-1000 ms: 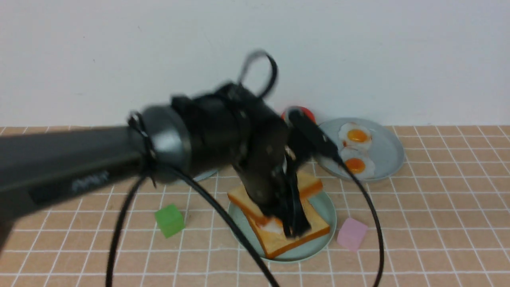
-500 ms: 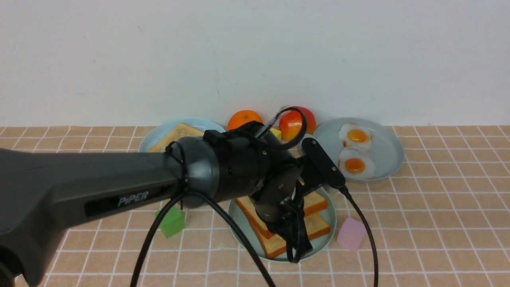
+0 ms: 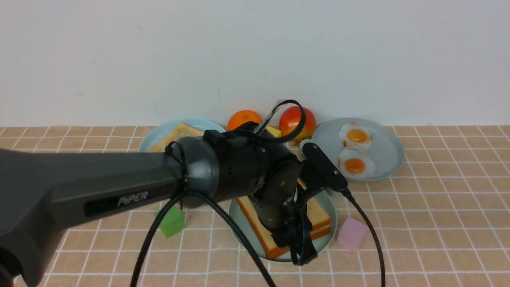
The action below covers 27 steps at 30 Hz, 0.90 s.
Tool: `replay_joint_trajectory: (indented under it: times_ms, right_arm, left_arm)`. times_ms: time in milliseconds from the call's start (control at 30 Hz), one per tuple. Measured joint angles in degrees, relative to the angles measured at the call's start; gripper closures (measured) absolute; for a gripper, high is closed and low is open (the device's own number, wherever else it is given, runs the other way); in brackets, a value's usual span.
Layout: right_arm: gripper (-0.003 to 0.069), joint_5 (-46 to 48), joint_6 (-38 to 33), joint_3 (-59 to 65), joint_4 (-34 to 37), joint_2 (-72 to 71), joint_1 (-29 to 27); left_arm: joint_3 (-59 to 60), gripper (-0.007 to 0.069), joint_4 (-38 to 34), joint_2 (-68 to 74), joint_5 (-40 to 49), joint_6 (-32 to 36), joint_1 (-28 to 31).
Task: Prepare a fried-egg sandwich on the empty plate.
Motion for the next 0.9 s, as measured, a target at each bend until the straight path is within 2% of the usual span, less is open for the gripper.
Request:
replay_joint_trajectory:
  times_ms: [100,233,300,333,367,433,500,533,600,633,700,733,767,900]
  right_arm:
    - [0.062,0.0,0.0,0.0,0.0,0.0,0.0]
    - [0.0618,0.0,0.0,0.0,0.0,0.0,0.0]
    - [0.0617,0.0,0.0,0.0,0.0,0.0,0.0]
    - [0.0617,0.0,0.0,0.0,0.0,0.0,0.0]
    - [0.0616,0.0,0.0,0.0,-0.07,0.0,0.0]
    - [0.0616,0.0,0.0,0.0,-0.51,0.0,0.0]
    - [0.0616,0.0,0.0,0.0,-1.5,-0.06,0.0]
    - [0.0616,0.0,0.0,0.0,-1.64,-0.12,0.0]
    - [0.0616,0.0,1.17,0.32,-4.19,-1.33,0.0]
    - [0.0616,0.0,1.34,0.39,-4.39,-1.52,0.0]
    - [0.0616,-0.24,3.74,2.09,-6.77,-4.95,0.0]
    - [0.0616,-0.29,3.92,2.26,-6.93,-5.3,0.0]
    - [0.0616,-1.07,5.62,4.18,-8.76,-9.23,0.0]
    - [0.0616,-1.96,9.36,7.56,-11.32,-16.34,0.0]
  left_arm:
    - [0.13,0.0272,-3.38,-2.21,0.42,0.0,0.0]
    - [0.18,0.0289,-8.19,-8.45,2.13,0.0,0.0]
    - [0.18,0.0364,-11.77,-14.89,3.31,0.0,0.0]
    - [0.18,0.0373,-12.11,-15.55,3.41,-0.05,0.0]
    - [0.41,0.046,-14.49,-21.38,3.81,-0.05,0.0]
    - [1.99,0.058,-16.85,-29.64,2.26,-0.05,0.0]
    - [5.75,0.0638,-18.45,-37.56,-1.63,-0.05,0.0]
    - [6.26,0.0638,-18.73,-38.42,-2.05,-0.05,0.0]
    - [15.2,0.0638,-20.11,-50.57,-8.39,-0.05,0.0]
    - [15.98,0.0638,-20.24,-52.23,-8.82,-0.05,0.0]
    - [26.97,0.0638,-20.86,-62.05,-14.43,-0.05,0.0]
    - [27.86,0.0638,-20.86,-62.86,-15.39,-0.05,0.0]
    - [36.03,0.0638,-21.74,-70.07,-19.63,-0.05,0.0]
    - [50.4,0.0638,-23.79,-83.87,-30.61,-0.05,0.0]
